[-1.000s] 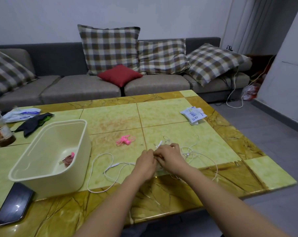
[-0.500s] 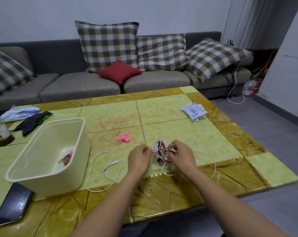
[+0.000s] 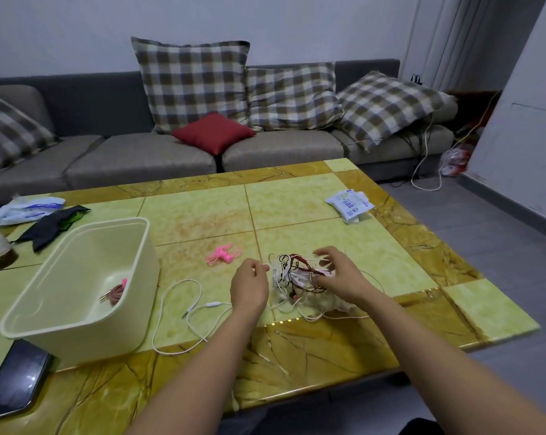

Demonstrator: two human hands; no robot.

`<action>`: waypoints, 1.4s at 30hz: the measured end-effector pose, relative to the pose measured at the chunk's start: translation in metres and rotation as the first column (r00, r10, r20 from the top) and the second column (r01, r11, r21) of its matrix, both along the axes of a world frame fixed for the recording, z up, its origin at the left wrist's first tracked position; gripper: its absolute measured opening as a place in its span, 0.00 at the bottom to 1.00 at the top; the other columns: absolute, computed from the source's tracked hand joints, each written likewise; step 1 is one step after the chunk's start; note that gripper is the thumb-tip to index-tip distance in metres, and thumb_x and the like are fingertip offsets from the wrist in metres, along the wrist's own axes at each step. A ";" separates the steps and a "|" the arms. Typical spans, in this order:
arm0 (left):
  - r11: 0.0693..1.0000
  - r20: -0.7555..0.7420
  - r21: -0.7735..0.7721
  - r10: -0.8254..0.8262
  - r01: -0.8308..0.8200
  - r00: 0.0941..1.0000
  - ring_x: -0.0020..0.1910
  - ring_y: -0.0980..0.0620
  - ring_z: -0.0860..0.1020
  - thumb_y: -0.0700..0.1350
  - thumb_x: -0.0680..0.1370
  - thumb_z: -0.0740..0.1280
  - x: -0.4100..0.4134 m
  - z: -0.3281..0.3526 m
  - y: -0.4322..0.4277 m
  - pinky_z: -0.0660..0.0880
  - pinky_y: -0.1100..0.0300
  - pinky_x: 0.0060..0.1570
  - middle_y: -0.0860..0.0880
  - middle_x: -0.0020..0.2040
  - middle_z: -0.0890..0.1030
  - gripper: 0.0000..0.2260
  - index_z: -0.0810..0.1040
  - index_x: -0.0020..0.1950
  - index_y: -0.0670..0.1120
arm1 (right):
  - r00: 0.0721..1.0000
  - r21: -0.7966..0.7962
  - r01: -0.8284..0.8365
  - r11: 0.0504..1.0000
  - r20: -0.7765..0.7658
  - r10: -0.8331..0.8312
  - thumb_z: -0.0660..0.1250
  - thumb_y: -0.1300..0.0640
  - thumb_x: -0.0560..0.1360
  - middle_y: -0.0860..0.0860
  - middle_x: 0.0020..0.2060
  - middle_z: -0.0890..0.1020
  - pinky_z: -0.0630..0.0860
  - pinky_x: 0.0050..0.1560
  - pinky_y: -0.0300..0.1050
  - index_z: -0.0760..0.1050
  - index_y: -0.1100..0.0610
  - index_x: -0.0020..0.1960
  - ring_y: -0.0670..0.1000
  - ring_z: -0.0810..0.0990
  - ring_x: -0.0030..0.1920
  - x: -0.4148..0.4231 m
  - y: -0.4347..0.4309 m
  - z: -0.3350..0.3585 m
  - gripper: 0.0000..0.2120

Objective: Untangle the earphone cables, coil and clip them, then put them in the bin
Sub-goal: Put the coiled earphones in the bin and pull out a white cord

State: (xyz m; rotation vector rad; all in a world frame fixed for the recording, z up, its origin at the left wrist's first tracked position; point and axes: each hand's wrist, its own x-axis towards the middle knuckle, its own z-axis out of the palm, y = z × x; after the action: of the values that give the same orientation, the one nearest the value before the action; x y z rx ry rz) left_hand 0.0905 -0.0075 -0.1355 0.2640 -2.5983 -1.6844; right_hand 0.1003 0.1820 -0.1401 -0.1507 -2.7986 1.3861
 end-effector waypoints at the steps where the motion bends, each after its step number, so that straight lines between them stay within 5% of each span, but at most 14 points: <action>1: 0.999 0.010 0.031 -0.030 0.030 1.000 0.43 0.47 0.77 0.43 0.81 0.59 0.000 0.000 0.000 0.72 0.54 0.44 0.47 0.47 0.80 0.08 0.78 0.50 0.45 | 1.000 -0.019 -0.016 1.000 -0.007 0.016 0.72 0.51 0.69 0.50 0.61 0.72 0.68 0.59 0.48 0.68 0.48 0.68 0.49 0.70 0.59 0.002 -0.002 0.005 0.29; 5: 0.971 0.004 0.195 -0.144 0.141 0.990 0.35 0.53 0.74 0.43 0.81 0.62 0.003 0.006 0.007 0.69 0.59 0.35 0.48 0.42 0.80 0.07 0.77 0.47 0.44 | 0.969 -0.054 -0.018 0.998 -0.249 0.004 0.68 0.51 0.67 0.46 0.51 0.77 0.71 0.57 0.51 0.74 0.47 0.55 0.46 0.74 0.50 0.010 -0.022 0.019 0.17; 7: 0.949 -0.026 0.249 -0.194 0.194 0.981 0.32 0.55 0.74 0.41 0.81 0.61 0.005 0.009 0.012 0.68 0.62 0.31 0.46 0.43 0.82 0.07 0.77 0.46 0.43 | 0.980 0.047 -0.144 0.989 -0.131 0.149 0.72 0.53 0.69 0.48 0.46 0.79 0.75 0.54 0.58 0.74 0.51 0.50 0.48 0.76 0.45 0.010 -0.035 0.017 0.12; 9: 0.931 -0.044 0.289 -0.219 0.223 0.975 0.25 0.59 0.70 0.39 0.81 0.61 0.008 0.013 0.015 0.65 0.64 0.27 0.47 0.34 0.79 0.07 0.77 0.47 0.41 | 0.983 0.264 -0.181 0.947 0.012 0.185 0.73 0.45 0.70 0.47 0.52 0.80 0.72 0.58 0.55 0.71 0.50 0.59 0.49 0.77 0.53 0.008 -0.044 0.007 0.21; 13: 0.884 -0.047 0.377 -0.281 0.278 0.959 0.20 0.62 0.66 0.38 0.82 0.60 0.017 0.024 0.016 0.61 0.70 0.21 0.53 0.27 0.74 0.06 0.76 0.52 0.37 | 0.999 0.367 -0.027 0.930 -0.027 0.039 0.64 0.39 0.76 0.48 0.54 0.82 0.67 0.55 0.51 0.69 0.50 0.65 0.53 0.78 0.57 0.010 -0.046 -0.004 0.23; 17: 0.852 -0.024 0.475 -0.238 0.221 0.971 0.21 0.62 0.65 0.39 0.83 0.59 0.015 0.027 0.011 0.59 0.70 0.21 0.58 0.25 0.74 0.08 0.77 0.56 0.39 | 0.953 0.198 0.180 0.964 -0.278 -0.121 0.68 0.53 0.72 0.49 0.40 0.81 0.70 0.46 0.49 0.73 0.52 0.51 0.56 0.78 0.43 0.009 -0.037 0.004 0.09; 20: 0.852 0.006 0.509 -0.149 0.125 0.989 0.23 0.59 0.60 0.40 0.83 0.57 0.006 0.026 0.009 0.56 0.68 0.22 0.54 0.26 0.67 0.09 0.77 0.53 0.41 | 0.870 0.087 0.256 0.963 -0.454 -0.191 0.66 0.63 0.70 0.47 0.39 0.76 0.67 0.44 0.49 0.71 0.53 0.45 0.53 0.73 0.43 0.003 -0.028 0.009 0.08; 26: 0.913 0.059 0.402 -0.110 0.077 0.992 0.27 0.56 0.64 0.40 0.82 0.58 0.008 0.022 0.014 0.60 0.70 0.21 0.47 0.34 0.73 0.09 0.77 0.48 0.42 | 0.921 0.027 0.293 0.956 -0.277 -0.275 0.59 0.67 0.72 0.50 0.39 0.77 0.64 0.32 0.46 0.73 0.52 0.47 0.53 0.74 0.38 0.001 -0.009 0.001 0.12; 28: 0.947 0.057 0.314 -0.093 0.071 0.994 0.27 0.57 0.66 0.40 0.81 0.59 0.009 0.019 0.013 0.62 0.69 0.23 0.38 0.44 0.79 0.09 0.78 0.51 0.40 | 0.921 0.047 0.330 0.943 -0.235 -0.311 0.59 0.65 0.74 0.50 0.38 0.79 0.69 0.34 0.47 0.75 0.52 0.45 0.53 0.76 0.39 0.003 -0.006 0.002 0.10; 30: 0.961 0.033 0.264 -0.098 0.086 0.995 0.28 0.56 0.68 0.41 0.81 0.59 0.010 0.019 0.013 0.64 0.66 0.27 0.41 0.53 0.79 0.10 0.79 0.52 0.40 | 0.913 0.034 0.368 0.929 -0.203 -0.354 0.59 0.62 0.75 0.49 0.38 0.81 0.72 0.37 0.47 0.77 0.53 0.42 0.53 0.78 0.39 0.001 -0.004 0.001 0.09; 32: 0.962 0.011 0.260 -0.095 0.089 0.995 0.30 0.56 0.69 0.41 0.81 0.58 0.011 0.021 0.014 0.65 0.64 0.30 0.43 0.52 0.82 0.10 0.79 0.51 0.41 | 0.935 0.016 0.321 0.947 -0.163 -0.314 0.60 0.63 0.74 0.49 0.37 0.81 0.72 0.38 0.47 0.77 0.51 0.41 0.53 0.78 0.39 -0.001 -0.002 0.002 0.11; 36: 0.946 0.026 0.309 -0.116 0.103 0.993 0.31 0.57 0.69 0.41 0.81 0.60 0.009 0.024 0.013 0.65 0.69 0.27 0.49 0.44 0.79 0.08 0.78 0.47 0.44 | 0.989 0.064 0.075 0.995 -0.129 -0.066 0.64 0.63 0.71 0.44 0.52 0.79 0.68 0.57 0.47 0.80 0.47 0.52 0.47 0.71 0.56 0.004 -0.001 0.005 0.15; 39: 0.928 0.021 0.313 -0.218 0.201 0.976 0.29 0.59 0.68 0.40 0.81 0.61 0.012 0.028 0.017 0.62 0.73 0.22 0.49 0.42 0.80 0.07 0.78 0.49 0.42 | 0.966 -0.166 -0.080 0.983 -0.256 0.036 0.63 0.58 0.68 0.43 0.49 0.80 0.70 0.46 0.34 0.78 0.48 0.49 0.43 0.75 0.50 0.011 -0.016 0.018 0.12; 42: 0.909 0.003 0.344 -0.251 0.234 0.968 0.24 0.62 0.68 0.39 0.81 0.60 0.017 0.032 0.022 0.62 0.74 0.21 0.54 0.31 0.72 0.08 0.79 0.50 0.40 | 0.973 -0.173 -0.154 0.973 -0.196 0.120 0.66 0.62 0.72 0.44 0.39 0.80 0.71 0.39 0.34 0.74 0.52 0.50 0.41 0.75 0.38 0.011 -0.028 0.015 0.09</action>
State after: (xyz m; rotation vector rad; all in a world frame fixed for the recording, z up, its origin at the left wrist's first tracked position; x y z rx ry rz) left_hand 0.1070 0.0149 -0.1035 -0.0172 -2.4385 -2.2411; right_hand 0.1118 0.1542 -0.1250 0.1659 -2.5694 1.6012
